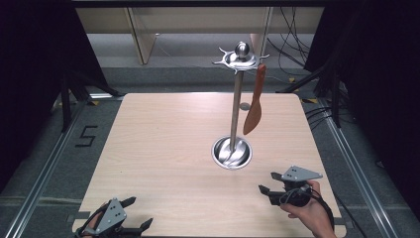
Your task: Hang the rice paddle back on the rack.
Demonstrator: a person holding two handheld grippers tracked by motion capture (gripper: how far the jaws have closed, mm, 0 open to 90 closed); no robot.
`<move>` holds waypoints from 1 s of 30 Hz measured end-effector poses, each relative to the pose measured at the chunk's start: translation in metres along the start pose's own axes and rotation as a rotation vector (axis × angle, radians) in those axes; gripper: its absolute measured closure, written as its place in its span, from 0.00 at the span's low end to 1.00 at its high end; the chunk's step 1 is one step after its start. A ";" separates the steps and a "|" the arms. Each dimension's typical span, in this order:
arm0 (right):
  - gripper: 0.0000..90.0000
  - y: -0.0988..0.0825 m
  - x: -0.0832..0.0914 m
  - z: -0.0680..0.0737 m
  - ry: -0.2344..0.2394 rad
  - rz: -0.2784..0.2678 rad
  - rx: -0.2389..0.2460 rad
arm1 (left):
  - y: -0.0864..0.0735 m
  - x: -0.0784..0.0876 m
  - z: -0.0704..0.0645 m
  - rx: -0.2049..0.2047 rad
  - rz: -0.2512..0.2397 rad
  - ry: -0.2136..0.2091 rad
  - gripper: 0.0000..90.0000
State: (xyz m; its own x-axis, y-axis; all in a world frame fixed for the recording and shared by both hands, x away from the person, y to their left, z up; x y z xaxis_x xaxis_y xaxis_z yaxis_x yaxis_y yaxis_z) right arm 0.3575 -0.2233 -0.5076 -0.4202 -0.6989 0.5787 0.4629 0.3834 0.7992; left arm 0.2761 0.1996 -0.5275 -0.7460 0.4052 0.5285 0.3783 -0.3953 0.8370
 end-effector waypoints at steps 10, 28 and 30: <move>0.34 -0.012 0.000 0.009 0.009 0.012 -0.061 | 0.001 0.000 0.002 -0.037 -0.004 0.003 0.16; 0.33 -0.033 0.002 0.020 0.015 0.025 -0.071 | 0.000 -0.001 0.000 -0.017 -0.006 0.002 0.16; 0.33 -0.034 0.003 0.018 0.013 0.020 -0.055 | 0.000 -0.001 0.000 -0.032 -0.009 0.001 0.16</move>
State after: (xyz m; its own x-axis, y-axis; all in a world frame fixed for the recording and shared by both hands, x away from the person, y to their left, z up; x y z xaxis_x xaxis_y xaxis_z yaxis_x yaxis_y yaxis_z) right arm 0.3261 -0.2272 -0.5301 -0.4001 -0.6993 0.5924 0.5139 0.3640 0.7768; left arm 0.2774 0.1992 -0.5279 -0.7498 0.4079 0.5211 0.3540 -0.4180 0.8366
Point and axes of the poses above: each handheld gripper's, and its own axes: x roughly backward along the jaws, y roughly out of its top, z roughly to its left, the point moved 7 cm from there along -x, roughly forward along the jaws, and after that the axes turned 12 degrees about y, right-handed, at the moved point
